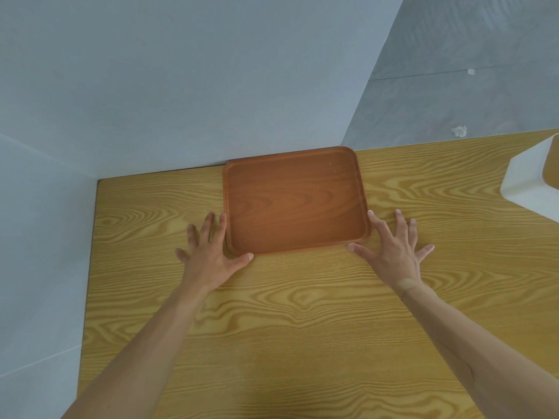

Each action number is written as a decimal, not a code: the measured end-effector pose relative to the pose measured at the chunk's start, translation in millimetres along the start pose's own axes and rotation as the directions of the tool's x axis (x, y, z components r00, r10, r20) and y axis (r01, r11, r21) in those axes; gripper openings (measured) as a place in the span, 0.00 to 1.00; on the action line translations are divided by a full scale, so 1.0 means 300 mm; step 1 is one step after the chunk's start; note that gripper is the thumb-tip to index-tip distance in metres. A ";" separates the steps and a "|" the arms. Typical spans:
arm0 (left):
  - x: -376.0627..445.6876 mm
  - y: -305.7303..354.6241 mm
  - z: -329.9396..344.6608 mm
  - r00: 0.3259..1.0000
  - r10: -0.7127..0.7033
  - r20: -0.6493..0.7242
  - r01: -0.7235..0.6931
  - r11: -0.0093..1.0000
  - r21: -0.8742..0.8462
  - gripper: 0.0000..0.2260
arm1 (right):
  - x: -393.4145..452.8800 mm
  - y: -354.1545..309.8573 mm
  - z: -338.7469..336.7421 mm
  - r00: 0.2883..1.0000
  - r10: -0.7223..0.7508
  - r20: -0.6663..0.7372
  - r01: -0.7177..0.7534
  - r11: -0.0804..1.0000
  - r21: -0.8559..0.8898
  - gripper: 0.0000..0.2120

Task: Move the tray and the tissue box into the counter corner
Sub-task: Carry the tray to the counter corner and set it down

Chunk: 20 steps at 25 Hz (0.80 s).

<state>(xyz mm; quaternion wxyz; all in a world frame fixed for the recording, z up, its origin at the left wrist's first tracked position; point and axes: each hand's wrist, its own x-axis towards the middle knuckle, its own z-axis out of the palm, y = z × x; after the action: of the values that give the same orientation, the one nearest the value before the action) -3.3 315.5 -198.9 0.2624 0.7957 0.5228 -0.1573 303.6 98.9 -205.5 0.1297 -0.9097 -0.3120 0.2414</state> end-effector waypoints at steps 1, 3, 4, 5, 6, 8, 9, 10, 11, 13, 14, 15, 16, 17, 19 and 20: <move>-0.001 -0.002 -0.003 1.000 0.003 -0.002 -0.003 1.000 -0.005 0.51 | 0.000 0.000 0.000 1.000 -0.001 0.005 0.001 1.000 -0.003 0.38; -0.007 -0.003 -0.006 1.000 0.007 -0.009 -0.007 1.000 -0.009 0.50 | 0.000 0.003 0.000 1.000 -0.007 0.011 0.007 1.000 -0.010 0.37; -0.008 -0.003 -0.007 1.000 0.006 -0.011 -0.006 1.000 -0.009 0.50 | 0.000 0.004 0.000 1.000 -0.011 0.014 0.011 1.000 -0.013 0.36; -0.008 -0.003 -0.009 1.000 0.005 -0.009 -0.005 1.000 -0.009 0.50 | 0.000 0.005 -0.001 1.000 -0.012 0.018 0.012 1.000 -0.016 0.36; -0.007 -0.001 -0.011 1.000 0.007 -0.007 -0.007 1.000 -0.009 0.50 | 0.000 0.008 -0.003 1.000 -0.012 0.024 0.013 1.000 -0.021 0.36; -0.004 0.001 -0.015 1.000 0.011 0.002 -0.011 1.000 -0.006 0.50 | 0.000 0.012 -0.004 0.999 -0.020 0.040 0.022 0.999 -0.044 0.35; -0.003 0.001 -0.017 1.000 0.011 0.007 -0.011 1.000 -0.003 0.50 | -0.002 0.014 -0.003 0.998 -0.029 0.047 0.032 0.998 -0.060 0.35; -0.002 0.000 -0.019 1.000 0.010 0.010 -0.010 1.000 -0.001 0.50 | -0.003 0.014 -0.001 0.998 -0.036 0.053 0.040 0.996 -0.076 0.35; -0.002 -0.001 -0.020 1.000 0.008 0.011 -0.008 1.000 -0.002 0.50 | -0.003 0.014 0.001 0.998 -0.039 0.057 0.043 0.995 -0.087 0.35; -0.001 -0.001 -0.021 1.000 0.007 0.014 -0.007 1.000 -0.006 0.51 | -0.002 0.014 -0.001 0.997 -0.031 0.065 0.037 0.995 -0.092 0.34; 0.000 0.000 -0.020 1.000 0.008 0.017 -0.008 1.000 -0.006 0.51 | -0.001 0.015 -0.004 0.997 -0.024 0.072 0.031 0.995 -0.095 0.34; 0.000 0.001 -0.019 1.000 0.008 0.020 -0.007 1.000 -0.005 0.51 | -0.001 0.015 -0.009 0.996 -0.020 0.083 0.028 0.994 -0.101 0.34; 0.000 0.000 -0.020 1.000 0.008 0.021 -0.008 1.000 -0.006 0.51 | -0.001 0.015 -0.014 0.995 -0.019 0.095 0.029 0.993 -0.112 0.35; -0.001 -0.001 -0.023 1.000 0.008 0.024 -0.007 1.000 -0.008 0.51 | -0.002 0.013 -0.018 0.994 -0.020 0.111 0.034 0.992 -0.126 0.35; 0.004 -0.005 -0.028 0.999 0.012 0.034 -0.012 1.000 -0.011 0.51 | -0.001 0.011 -0.027 0.990 -0.022 0.136 0.043 0.988 -0.151 0.35; 0.006 -0.005 -0.030 0.999 0.013 0.039 -0.012 1.000 -0.011 0.51 | -0.001 0.009 -0.033 0.989 -0.022 0.149 0.046 0.986 -0.157 0.35</move>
<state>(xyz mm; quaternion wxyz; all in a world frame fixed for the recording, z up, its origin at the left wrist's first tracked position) -4.1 322.4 -193.0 0.2776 0.7943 0.5135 -0.1684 310.0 95.7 -198.1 0.0369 -0.8916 -0.3545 0.2795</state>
